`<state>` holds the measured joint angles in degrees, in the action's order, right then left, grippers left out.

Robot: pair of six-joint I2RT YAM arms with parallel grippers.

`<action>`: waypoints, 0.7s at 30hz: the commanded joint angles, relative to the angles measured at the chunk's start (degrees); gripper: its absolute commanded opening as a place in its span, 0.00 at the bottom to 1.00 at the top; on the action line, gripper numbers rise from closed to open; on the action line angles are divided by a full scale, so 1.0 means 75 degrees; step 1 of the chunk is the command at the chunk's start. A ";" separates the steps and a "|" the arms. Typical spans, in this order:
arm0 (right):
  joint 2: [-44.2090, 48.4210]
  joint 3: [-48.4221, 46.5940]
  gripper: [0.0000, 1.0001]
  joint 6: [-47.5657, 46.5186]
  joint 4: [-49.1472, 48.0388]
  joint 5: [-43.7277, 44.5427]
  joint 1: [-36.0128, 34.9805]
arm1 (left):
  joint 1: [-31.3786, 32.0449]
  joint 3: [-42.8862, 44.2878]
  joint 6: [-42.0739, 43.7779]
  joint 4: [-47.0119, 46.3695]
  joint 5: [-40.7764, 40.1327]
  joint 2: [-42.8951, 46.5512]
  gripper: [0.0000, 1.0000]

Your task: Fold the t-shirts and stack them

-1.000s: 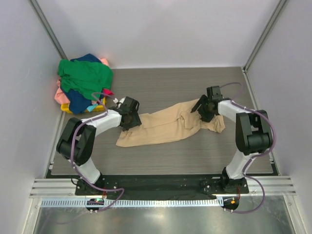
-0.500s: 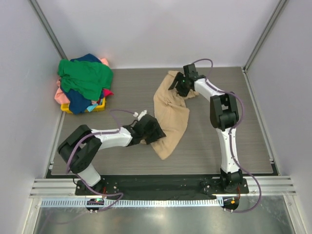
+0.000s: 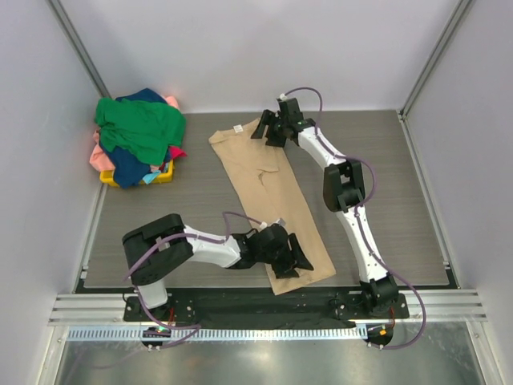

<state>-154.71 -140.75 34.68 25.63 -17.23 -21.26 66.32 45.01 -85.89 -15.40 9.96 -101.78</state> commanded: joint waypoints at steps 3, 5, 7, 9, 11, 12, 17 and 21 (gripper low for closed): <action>-0.0500 -0.0136 0.75 -0.0416 0.0755 0.0328 -0.0014 | 0.0473 0.0091 0.0002 0.2435 -0.0072 0.0596 0.61; -0.0372 0.0038 0.75 -0.0312 0.0755 0.0831 0.0033 | 0.0578 0.0243 0.0177 0.3046 -0.0353 0.1110 0.60; -0.0231 0.0261 0.75 -0.0159 0.0743 0.1427 0.0161 | 0.0649 0.0525 0.0424 0.4065 -0.0822 0.1660 0.61; 0.0014 0.0648 0.74 0.0052 0.0743 0.1804 0.0290 | 0.0766 0.0677 0.0564 0.5012 -0.1266 0.2072 0.61; 0.0120 0.0929 0.74 0.0122 0.0766 0.2261 0.0466 | 0.0824 0.0689 0.0612 0.5613 -0.1712 0.2772 0.61; 0.0272 0.1046 0.74 0.0215 0.0813 0.2599 0.0525 | 0.0825 0.0678 0.0623 0.6196 -0.1923 0.3021 0.62; 0.0741 0.1996 0.74 0.0755 0.0860 0.3515 0.1052 | 0.0801 0.0432 0.0507 0.8259 -0.3423 0.4556 0.66; 0.0578 0.1717 0.73 0.0837 0.0884 0.3353 0.1194 | 0.0801 0.0221 0.0413 0.8872 -0.4127 0.5844 0.67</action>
<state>-147.37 -129.03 40.69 23.86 0.71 -14.39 72.36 47.68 -82.26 41.15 -12.25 -62.78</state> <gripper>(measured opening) 0.733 0.665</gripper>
